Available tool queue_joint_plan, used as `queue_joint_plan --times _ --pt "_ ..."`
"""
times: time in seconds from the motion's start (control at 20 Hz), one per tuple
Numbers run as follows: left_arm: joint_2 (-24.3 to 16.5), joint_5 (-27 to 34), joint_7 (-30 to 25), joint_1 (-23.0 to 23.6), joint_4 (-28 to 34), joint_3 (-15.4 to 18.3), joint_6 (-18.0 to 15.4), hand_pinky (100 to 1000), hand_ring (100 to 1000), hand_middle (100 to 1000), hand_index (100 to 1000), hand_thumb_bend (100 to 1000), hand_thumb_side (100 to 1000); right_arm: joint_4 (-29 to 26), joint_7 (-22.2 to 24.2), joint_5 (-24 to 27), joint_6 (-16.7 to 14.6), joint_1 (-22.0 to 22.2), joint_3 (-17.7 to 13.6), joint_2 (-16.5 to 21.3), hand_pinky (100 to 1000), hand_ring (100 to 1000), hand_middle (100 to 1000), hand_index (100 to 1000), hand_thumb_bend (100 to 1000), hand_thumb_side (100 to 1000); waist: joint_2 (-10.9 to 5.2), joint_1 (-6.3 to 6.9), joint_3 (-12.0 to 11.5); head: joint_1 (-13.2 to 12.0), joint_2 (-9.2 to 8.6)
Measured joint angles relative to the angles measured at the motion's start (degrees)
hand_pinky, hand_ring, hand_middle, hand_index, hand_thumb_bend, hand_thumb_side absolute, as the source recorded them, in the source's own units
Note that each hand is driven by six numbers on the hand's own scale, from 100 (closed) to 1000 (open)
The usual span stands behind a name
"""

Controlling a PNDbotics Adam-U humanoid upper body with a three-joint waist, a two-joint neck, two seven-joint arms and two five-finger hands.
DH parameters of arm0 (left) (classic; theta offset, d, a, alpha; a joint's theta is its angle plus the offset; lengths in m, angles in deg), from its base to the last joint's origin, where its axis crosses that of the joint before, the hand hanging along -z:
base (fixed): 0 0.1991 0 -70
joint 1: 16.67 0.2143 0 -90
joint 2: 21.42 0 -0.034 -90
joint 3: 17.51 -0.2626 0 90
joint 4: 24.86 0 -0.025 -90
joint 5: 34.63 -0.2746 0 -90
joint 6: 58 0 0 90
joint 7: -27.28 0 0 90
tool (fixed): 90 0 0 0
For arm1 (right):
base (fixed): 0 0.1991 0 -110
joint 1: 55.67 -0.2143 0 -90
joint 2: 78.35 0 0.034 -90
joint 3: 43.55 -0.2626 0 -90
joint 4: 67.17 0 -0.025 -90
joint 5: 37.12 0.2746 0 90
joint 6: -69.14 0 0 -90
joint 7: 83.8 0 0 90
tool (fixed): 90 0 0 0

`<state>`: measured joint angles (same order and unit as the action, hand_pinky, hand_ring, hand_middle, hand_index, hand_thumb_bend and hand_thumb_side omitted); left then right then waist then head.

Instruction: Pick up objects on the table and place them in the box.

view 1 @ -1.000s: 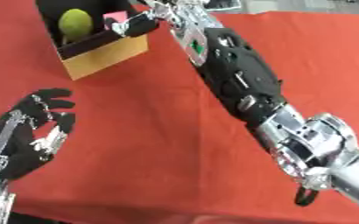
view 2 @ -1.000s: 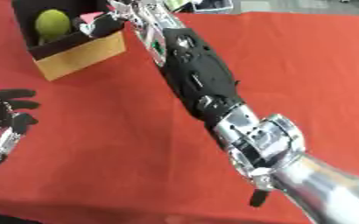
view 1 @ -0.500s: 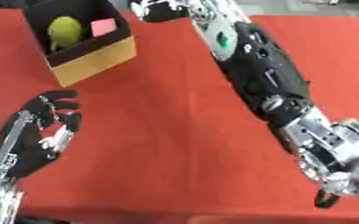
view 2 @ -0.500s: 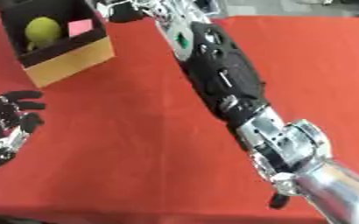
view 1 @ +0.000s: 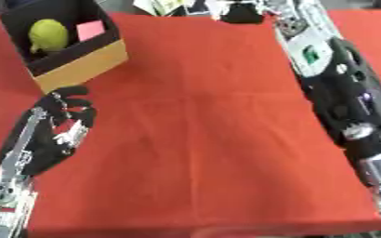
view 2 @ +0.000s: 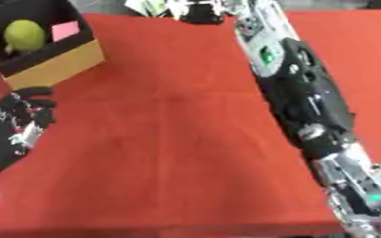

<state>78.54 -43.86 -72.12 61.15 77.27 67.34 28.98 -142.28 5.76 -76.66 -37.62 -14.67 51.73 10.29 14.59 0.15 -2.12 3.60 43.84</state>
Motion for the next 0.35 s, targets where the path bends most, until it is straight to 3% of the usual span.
queue_joint_plan --times 0.35 --pt "0.0 -0.4 1.4 0.0 0.1 1.1 0.2 624 748 765 815 343 523 -5.7 -3.6 6.5 5.3 10.4 -5.4 -1.0 685 755 733 782 100 388 0.56 0.2 1.3 -1.3 0.0"
